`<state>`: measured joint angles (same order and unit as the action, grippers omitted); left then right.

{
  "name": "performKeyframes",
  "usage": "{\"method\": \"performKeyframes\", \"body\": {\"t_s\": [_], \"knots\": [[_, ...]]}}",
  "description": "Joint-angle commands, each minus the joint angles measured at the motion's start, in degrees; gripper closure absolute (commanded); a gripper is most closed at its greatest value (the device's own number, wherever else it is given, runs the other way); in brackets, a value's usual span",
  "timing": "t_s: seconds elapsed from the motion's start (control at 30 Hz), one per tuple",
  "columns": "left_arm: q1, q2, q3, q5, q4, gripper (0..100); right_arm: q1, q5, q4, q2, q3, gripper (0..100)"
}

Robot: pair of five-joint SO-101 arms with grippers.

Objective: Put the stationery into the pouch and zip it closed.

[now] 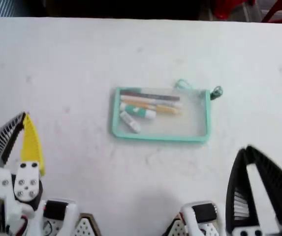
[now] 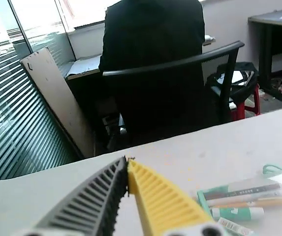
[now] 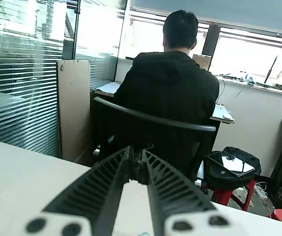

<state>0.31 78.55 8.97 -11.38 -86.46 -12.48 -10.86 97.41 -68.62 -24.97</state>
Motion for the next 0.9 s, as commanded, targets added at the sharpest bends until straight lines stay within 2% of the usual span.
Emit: {"method": "performKeyframes", "body": {"t_s": [0.0, 0.13, 0.3, 0.5, 0.67, 0.87], "knots": [[-0.57, 4.35, -1.85, -1.49, -1.85, 98, -0.4, -0.62, 1.01, -8.75, 11.34, 98.1], [-0.13, 11.21, -0.79, -3.52, -3.43, 98, -0.04, -0.97, -0.92, -20.97, 24.09, 98.1], [-0.22, 25.01, 10.64, -4.4, 0.26, 98, 0.13, -2.2, -8.48, -35.3, 38.42, 98.1], [-0.57, 25.71, 19.16, -4.57, 1.58, 98, 1.36, -12.22, -6.55, -34.86, 42.46, 98.1], [-0.57, 25.89, 27.87, -4.57, 6.42, 98, 1.1, -12.57, -7.87, -34.68, 46.68, 98.0], [-0.57, 25.89, 46.15, -4.31, 18.55, 98, 1.27, -12.66, -20.44, -34.68, 65.58, 98.0]]}}
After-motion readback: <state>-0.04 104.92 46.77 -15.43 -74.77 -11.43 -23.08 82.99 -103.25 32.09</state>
